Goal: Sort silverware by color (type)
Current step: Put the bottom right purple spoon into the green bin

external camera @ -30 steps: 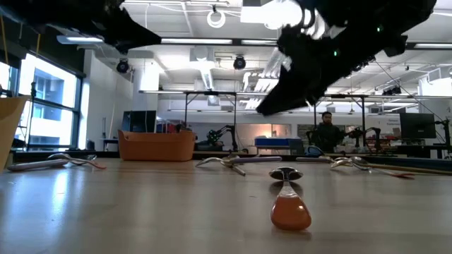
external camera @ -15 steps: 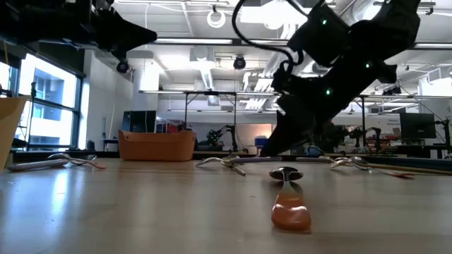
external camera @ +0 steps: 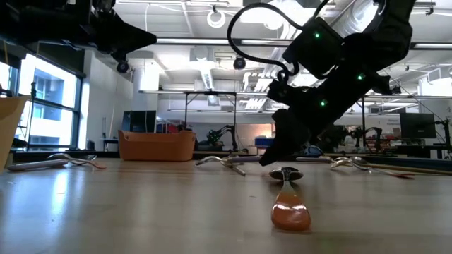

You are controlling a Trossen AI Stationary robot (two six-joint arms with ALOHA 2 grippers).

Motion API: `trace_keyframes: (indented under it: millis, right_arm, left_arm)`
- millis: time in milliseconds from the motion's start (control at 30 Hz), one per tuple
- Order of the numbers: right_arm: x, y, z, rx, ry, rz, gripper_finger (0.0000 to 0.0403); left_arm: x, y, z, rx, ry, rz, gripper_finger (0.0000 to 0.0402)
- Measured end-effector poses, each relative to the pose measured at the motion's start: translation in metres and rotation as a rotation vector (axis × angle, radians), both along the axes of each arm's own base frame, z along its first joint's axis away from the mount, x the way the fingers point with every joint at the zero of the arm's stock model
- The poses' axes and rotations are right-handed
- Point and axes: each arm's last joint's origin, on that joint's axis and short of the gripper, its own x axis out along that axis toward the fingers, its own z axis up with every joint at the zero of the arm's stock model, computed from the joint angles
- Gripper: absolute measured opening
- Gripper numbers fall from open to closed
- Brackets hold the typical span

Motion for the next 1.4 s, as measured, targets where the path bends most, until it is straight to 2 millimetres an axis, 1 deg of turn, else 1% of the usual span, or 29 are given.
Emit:
trace_keyframes:
  millis: [100,167,333,433,500,567,633,767,867,967,1067,1200,1300,1400]
  right_arm:
    - [0.002,0.000,0.001,-0.002,-0.002,0.002,0.0055]
    - [0.005,0.001,0.006,-0.005,-0.008,0.018,0.0055]
    - [0.014,0.009,0.034,0.014,-0.014,0.071,0.0055]
    - [0.015,0.023,0.058,0.016,0.052,0.099,0.0055]
    - [0.013,0.036,0.074,0.026,0.127,0.105,0.0055]
    - [0.010,0.054,0.092,0.047,0.198,0.110,0.0055]
    - [0.005,0.075,0.111,0.092,0.266,0.112,0.0055]
    - [-0.018,0.121,0.150,0.215,0.364,0.077,0.0055]
    - [-0.041,0.154,0.177,0.300,0.390,0.004,0.0055]
    - [-0.068,0.181,0.195,0.373,0.393,-0.074,0.0055]
    - [-0.092,0.204,0.207,0.460,0.406,-0.119,0.0055]
    - [-0.119,0.229,0.218,0.595,0.401,-0.183,0.0055]
    - [-0.139,0.245,0.223,0.695,0.387,-0.254,0.0055]
    - [-0.160,0.257,0.222,0.774,0.415,-0.352,0.0055]
  left_arm:
    - [0.000,0.000,-0.001,-0.004,0.012,0.000,0.0007]
    - [0.000,0.000,-0.001,-0.005,0.011,0.000,0.0007]
    - [0.000,0.000,-0.001,-0.005,0.013,-0.001,0.0007]
    - [0.000,0.000,-0.001,0.000,0.013,0.000,0.0007]
    - [0.000,0.000,-0.001,0.001,0.013,0.000,0.0007]
    - [0.000,0.000,-0.001,0.002,0.013,0.000,0.0007]
    - [0.000,0.000,-0.001,0.010,0.014,0.000,0.0007]
    - [0.000,0.000,-0.001,0.011,0.014,0.000,0.0007]
    - [0.000,0.000,-0.001,0.012,0.012,0.000,0.0007]
    - [0.000,0.000,0.000,0.015,0.006,0.000,0.0007]
    - [0.000,0.000,0.000,0.014,0.006,0.000,0.0007]
    - [0.000,0.000,0.000,0.000,0.004,-0.001,0.0007]
    - [0.000,0.000,0.000,-0.019,0.001,-0.001,0.0007]
    - [0.000,0.000,-0.001,-0.032,0.003,-0.001,0.0007]
